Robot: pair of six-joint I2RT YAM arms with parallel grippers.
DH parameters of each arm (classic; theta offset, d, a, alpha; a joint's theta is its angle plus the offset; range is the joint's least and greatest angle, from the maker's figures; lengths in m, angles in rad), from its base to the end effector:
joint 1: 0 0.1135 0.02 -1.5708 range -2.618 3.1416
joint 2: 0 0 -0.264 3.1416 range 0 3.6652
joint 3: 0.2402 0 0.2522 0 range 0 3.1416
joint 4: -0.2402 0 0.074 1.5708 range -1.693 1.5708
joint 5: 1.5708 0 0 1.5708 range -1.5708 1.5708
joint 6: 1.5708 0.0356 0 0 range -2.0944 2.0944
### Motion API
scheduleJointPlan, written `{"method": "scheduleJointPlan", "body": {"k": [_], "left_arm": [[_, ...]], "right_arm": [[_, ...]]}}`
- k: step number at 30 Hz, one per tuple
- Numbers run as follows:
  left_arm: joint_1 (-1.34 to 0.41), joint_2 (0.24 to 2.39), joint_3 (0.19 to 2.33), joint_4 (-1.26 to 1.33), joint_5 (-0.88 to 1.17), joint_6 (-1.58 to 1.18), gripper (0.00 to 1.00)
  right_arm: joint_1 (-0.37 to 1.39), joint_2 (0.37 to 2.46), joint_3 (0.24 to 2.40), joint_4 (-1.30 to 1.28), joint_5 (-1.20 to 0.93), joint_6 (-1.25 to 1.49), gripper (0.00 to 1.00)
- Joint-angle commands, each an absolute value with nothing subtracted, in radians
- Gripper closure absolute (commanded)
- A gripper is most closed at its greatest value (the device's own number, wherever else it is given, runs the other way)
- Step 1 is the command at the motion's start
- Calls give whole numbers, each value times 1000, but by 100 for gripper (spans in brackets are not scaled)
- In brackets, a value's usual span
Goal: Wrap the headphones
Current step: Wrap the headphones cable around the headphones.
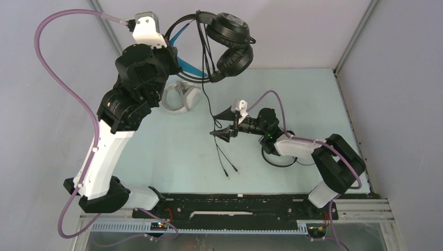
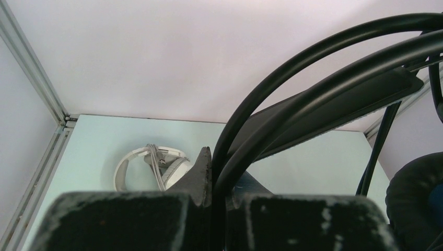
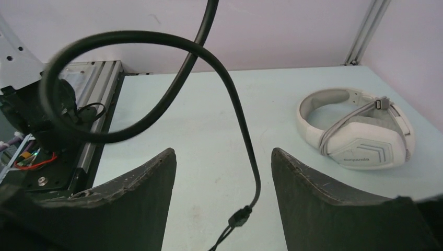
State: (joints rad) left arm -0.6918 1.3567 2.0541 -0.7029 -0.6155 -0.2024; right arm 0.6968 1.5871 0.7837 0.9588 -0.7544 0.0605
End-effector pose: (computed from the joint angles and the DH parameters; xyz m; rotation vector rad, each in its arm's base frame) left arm 0.1796 -0.1221 0.5742 -0.0970 1.5764 -0.2159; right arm 0.2423 0.2345 0.2583 -1.0686 1.1430 1.1362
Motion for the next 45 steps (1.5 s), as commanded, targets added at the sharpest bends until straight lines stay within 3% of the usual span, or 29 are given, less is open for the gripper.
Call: {"method": "scheduleJointPlan", "body": {"k": [1,4,10,17,34,45], "left_arm": [[-694,1349,2133,-615,-589,-268,100],[-694,1355,2142,-623,-598,-271,100],[-523,1363,2164,-687,-385,-436,100],[-450,1336,2162,-691,-372,-432,100],[-298,1280,2174,-707,-360,-470,100],[-296,1256,2119,-742,-17,-503,100]], "right_arm": [[745,1643,852,1068,-646,57,32],[745,1675,854,1083,-576,74,43],[698,1714,847,1059,-540,204,99],[705,1707,824,834,-317,190,100],[652,1697,779,651,-179,367,100],[581,1738,823,695,-225,389,100]]}}
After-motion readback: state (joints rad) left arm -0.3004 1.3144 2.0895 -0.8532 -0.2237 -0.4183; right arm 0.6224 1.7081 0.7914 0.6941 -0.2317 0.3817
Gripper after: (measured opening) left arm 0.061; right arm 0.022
